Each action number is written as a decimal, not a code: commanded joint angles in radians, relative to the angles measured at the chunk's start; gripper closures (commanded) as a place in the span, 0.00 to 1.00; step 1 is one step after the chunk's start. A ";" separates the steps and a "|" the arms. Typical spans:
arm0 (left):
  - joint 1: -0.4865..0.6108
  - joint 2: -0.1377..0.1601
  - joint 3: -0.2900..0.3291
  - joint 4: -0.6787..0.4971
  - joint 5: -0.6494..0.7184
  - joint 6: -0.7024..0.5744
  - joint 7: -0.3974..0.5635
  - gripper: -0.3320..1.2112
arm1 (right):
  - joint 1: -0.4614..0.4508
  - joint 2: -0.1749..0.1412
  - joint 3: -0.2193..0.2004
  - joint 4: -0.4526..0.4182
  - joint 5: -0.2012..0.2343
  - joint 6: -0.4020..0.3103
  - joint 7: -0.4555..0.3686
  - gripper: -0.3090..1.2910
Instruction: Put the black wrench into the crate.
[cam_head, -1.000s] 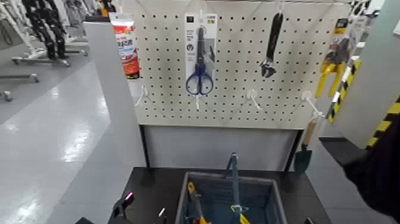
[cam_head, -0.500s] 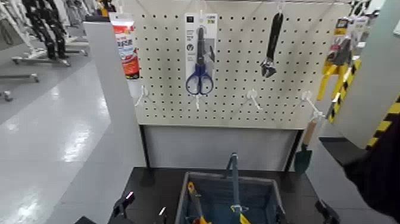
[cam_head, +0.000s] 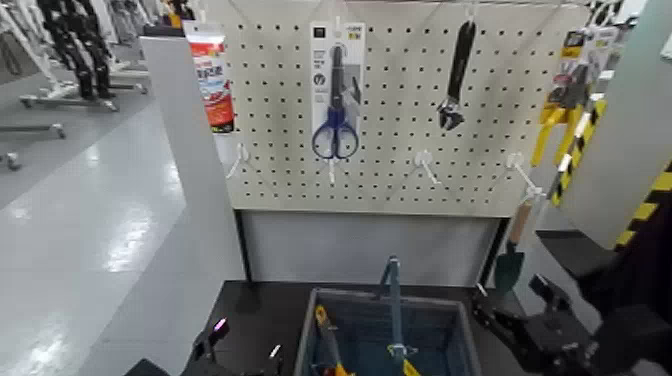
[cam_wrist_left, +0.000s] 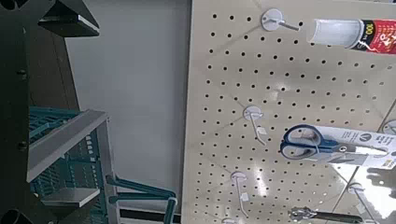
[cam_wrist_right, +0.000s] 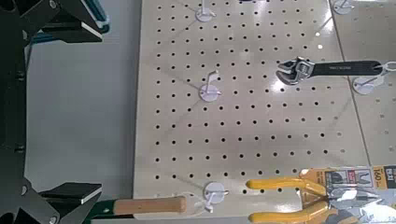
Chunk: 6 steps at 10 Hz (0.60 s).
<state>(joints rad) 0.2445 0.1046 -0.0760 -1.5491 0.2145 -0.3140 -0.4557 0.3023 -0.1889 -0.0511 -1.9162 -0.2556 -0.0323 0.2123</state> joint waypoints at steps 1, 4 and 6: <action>-0.010 0.007 -0.002 0.007 0.003 -0.007 0.000 0.28 | -0.109 -0.035 0.013 0.005 -0.019 0.089 0.036 0.30; -0.019 0.012 -0.007 0.018 0.011 -0.010 0.000 0.28 | -0.209 -0.026 -0.006 0.005 -0.017 0.127 0.082 0.30; -0.028 0.017 -0.015 0.027 0.016 -0.010 0.000 0.28 | -0.293 -0.020 -0.004 0.013 -0.017 0.150 0.122 0.30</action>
<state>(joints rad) 0.2187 0.1201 -0.0884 -1.5238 0.2287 -0.3237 -0.4556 0.0318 -0.2120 -0.0570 -1.9074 -0.2729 0.1141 0.3352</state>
